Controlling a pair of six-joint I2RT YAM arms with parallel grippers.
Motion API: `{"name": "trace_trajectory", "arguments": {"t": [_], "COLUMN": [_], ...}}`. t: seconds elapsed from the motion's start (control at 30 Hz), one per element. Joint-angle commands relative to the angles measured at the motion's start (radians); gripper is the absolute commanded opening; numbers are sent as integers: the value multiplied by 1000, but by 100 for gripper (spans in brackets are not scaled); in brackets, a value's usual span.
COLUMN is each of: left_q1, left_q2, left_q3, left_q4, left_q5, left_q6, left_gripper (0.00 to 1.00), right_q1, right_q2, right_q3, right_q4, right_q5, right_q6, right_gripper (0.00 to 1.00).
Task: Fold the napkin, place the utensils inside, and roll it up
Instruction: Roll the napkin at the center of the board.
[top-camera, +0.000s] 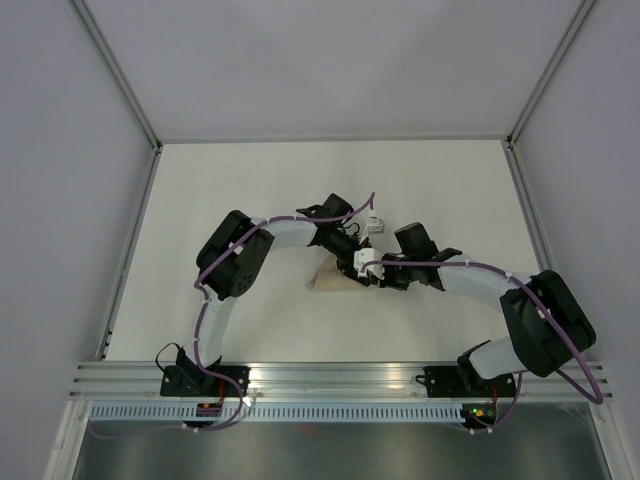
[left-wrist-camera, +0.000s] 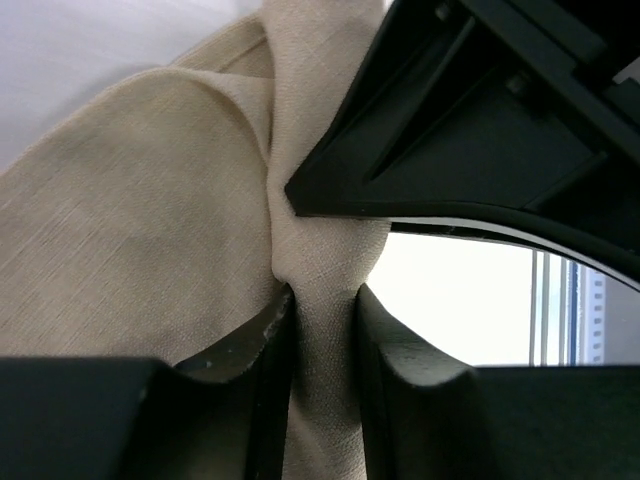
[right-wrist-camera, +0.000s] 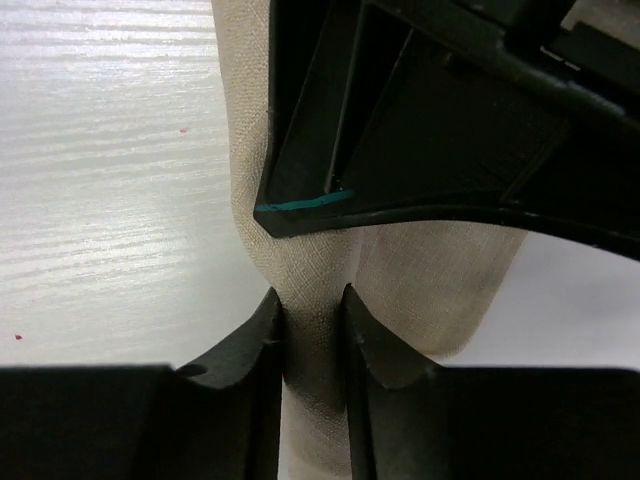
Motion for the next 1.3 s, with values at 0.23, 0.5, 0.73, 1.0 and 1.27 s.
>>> {"name": "trace_trajectory", "arguments": {"t": [0.23, 0.5, 0.73, 1.0, 1.27], "left_q1": [23, 86, 157, 206, 200], "left_q2": [-114, -194, -345, -576, -804], "left_q3": [-26, -57, -180, -342, -561], "left_q4": [-14, 44, 242, 523, 751], "left_q5": [-141, -149, -273, -515, -660], "left_q6": [16, -29, -131, -248, -224], "left_gripper": [38, 40, 39, 38, 39], "right_q1": [5, 5, 4, -3, -44], "right_q2": [5, 11, 54, 216, 430], "right_q3": [-15, -15, 19, 192, 453], "right_q4": [3, -22, -73, -284, -549], "right_q5": [22, 28, 28, -14, -78], "right_q6": [-16, -22, -10, -7, -50], "right_gripper": [10, 7, 5, 3, 1]}}
